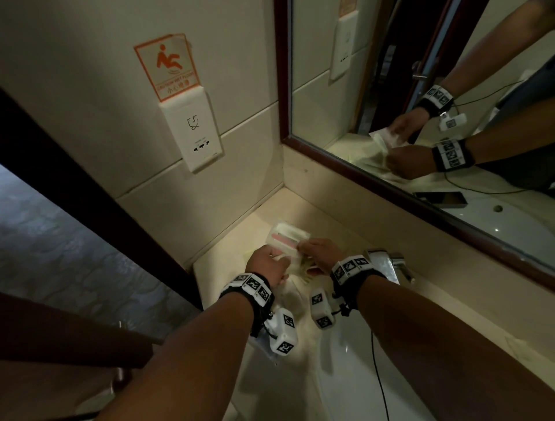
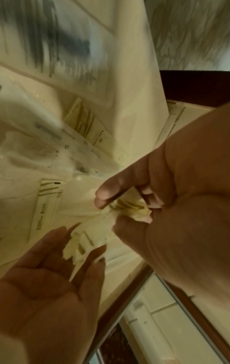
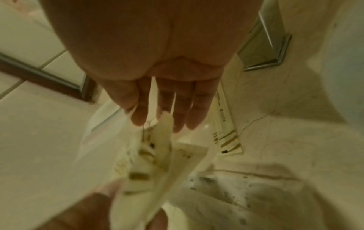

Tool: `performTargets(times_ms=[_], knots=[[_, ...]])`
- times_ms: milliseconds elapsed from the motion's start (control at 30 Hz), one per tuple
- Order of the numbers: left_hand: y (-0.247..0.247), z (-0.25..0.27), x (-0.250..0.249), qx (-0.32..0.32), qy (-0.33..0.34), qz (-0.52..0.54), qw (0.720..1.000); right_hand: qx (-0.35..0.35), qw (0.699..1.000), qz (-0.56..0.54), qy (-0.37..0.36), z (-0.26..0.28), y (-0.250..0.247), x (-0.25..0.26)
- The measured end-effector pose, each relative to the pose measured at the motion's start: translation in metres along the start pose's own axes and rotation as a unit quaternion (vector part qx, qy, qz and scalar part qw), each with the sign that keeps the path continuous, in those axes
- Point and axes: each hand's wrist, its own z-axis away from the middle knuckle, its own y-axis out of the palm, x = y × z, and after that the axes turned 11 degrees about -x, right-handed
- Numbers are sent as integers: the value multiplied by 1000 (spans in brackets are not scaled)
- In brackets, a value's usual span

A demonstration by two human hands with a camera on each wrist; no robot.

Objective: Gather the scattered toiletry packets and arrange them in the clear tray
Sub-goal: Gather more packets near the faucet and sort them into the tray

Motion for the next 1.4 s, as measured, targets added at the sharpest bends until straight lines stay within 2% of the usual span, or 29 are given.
performTargets(times_ms=[133,200,333,467,667,767,867,933,1067,1167,1267,1333,1400], knots=[[-3,0,7,-47,-5,-27,998,-74,991,-103,47,-1,-6,12],[-6,2,5,-63,-6,-23,998,-50,988,-120,84,2,-7,13],[-9,9,-3,-24,-34,-4,999,6,992,-35,117,9,0,3],[-7,11,-10,9,12,-26,1000,17,993,-33,114,11,6,-3],[-12,14,-10,4,39,-3,999,10,996,-29,82,11,8,0],[-12,20,-6,27,17,-17,999,2,998,-36,58,11,8,1],[-12,23,-2,68,-75,46,994,13,998,-49,48,16,7,0],[-14,23,-1,71,-89,59,992,37,996,-60,61,18,5,-3],[-14,24,3,53,-73,28,996,67,995,-15,77,21,2,-8],[-11,26,7,35,12,-96,995,85,993,43,63,29,3,-7],[-8,29,12,77,43,-202,975,82,993,57,58,37,5,-5],[-5,31,17,96,42,-210,972,88,987,130,33,38,6,-8],[-5,34,17,91,48,-196,975,78,985,147,52,44,5,-8]])
